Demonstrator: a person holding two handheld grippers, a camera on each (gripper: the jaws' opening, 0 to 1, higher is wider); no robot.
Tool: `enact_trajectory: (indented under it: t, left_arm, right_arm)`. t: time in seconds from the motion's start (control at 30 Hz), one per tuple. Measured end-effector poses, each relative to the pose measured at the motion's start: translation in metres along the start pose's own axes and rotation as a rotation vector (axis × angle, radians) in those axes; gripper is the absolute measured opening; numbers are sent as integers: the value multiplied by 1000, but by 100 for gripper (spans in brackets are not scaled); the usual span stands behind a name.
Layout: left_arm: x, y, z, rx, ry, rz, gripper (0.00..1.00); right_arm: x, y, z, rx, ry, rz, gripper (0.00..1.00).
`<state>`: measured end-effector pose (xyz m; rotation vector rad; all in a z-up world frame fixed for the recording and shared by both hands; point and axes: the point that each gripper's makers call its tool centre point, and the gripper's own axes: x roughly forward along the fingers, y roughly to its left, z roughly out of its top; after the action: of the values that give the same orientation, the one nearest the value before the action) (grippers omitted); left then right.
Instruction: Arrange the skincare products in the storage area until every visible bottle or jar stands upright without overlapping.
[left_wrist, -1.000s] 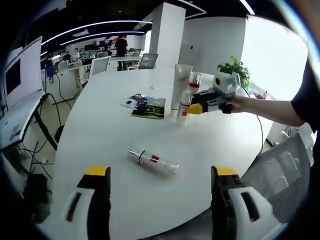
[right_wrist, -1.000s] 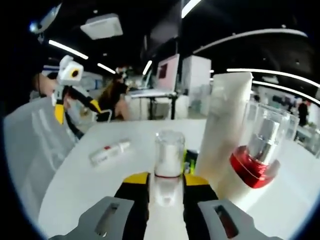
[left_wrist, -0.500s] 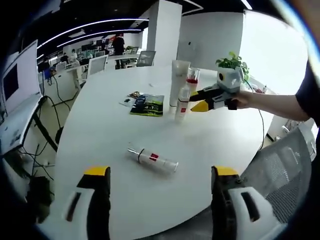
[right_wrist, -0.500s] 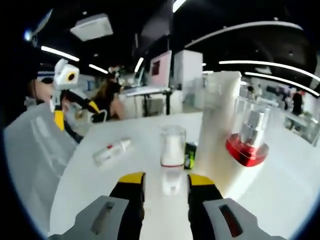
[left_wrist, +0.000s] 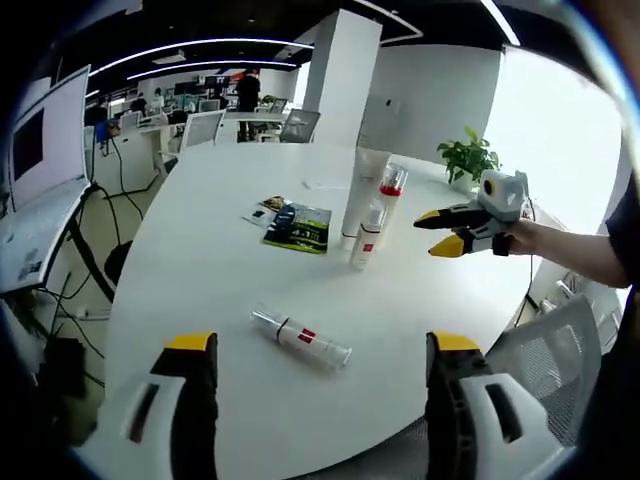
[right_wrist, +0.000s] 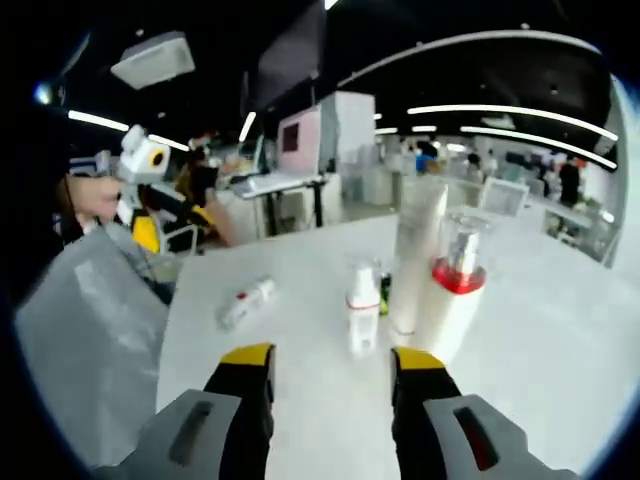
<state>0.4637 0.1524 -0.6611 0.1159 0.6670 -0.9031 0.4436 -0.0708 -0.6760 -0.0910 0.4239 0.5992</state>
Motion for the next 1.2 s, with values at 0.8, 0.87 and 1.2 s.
enact_trajectory:
  t: [0.8,0.87,1.2]
  left_arm:
    - [-37,-9,36,-51,-84,-33,81]
    - [-38,-8,37,-47,-83,-31,81]
    - [-46,-8,38,-41,-81,-34,82]
  right_arm:
    - [-54,48,44,49,-43,-100,84]
    - [-61,46,43,50,-40,-122,86]
    - [-102,46,40,87,-41,-213,91]
